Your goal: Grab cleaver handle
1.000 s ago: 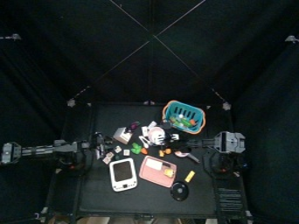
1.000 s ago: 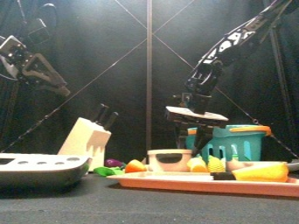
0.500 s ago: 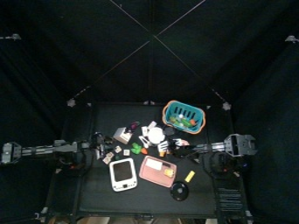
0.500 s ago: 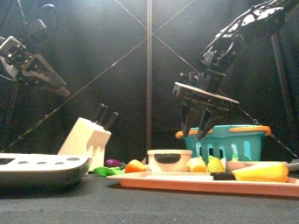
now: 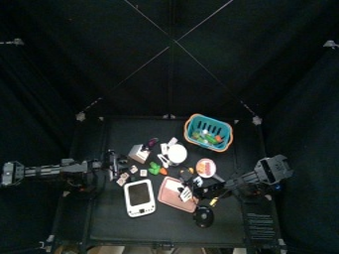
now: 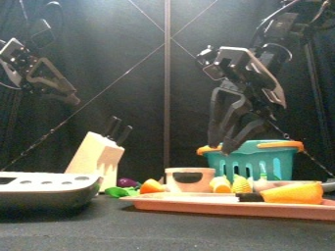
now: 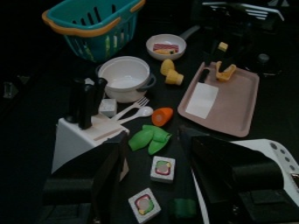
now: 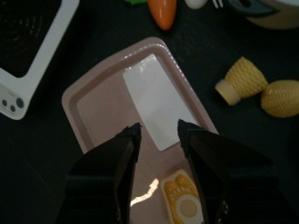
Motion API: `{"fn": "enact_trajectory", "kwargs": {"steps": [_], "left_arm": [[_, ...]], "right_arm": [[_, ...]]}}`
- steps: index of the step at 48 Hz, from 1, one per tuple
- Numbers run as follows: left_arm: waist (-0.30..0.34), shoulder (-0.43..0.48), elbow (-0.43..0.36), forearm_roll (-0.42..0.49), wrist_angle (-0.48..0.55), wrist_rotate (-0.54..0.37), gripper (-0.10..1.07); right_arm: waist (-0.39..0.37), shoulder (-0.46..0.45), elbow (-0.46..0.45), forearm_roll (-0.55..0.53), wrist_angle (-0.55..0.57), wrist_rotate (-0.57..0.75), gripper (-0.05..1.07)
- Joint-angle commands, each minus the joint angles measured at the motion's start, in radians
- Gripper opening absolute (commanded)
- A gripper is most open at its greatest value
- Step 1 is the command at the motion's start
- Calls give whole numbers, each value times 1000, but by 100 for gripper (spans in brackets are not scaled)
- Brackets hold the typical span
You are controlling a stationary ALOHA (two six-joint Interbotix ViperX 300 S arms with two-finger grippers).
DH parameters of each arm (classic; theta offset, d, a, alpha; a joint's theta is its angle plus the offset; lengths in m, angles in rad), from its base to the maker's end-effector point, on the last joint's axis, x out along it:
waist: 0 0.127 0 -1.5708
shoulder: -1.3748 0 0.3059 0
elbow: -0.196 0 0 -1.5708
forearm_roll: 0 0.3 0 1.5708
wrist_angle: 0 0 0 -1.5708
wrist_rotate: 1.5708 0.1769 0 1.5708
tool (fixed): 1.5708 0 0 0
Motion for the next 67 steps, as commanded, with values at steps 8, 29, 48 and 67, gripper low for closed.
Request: {"fn": "enact_trajectory", "kwargs": {"steps": [8,29,48,67], "left_arm": [[-21,3,-5,18,-63,2,87],[-21,2,6,17,-75,0,87],[-20,3,11,15,-75,0,87],[-17,3,12,15,-75,0,87]], "right_arm": [[-5,-57,-32,77,43,-129,78],[-78,20,-140,459,187,-752,78],[-130,49,-97,469,127,-793,77],[-133,84,-75,472,97,-793,77]]}}
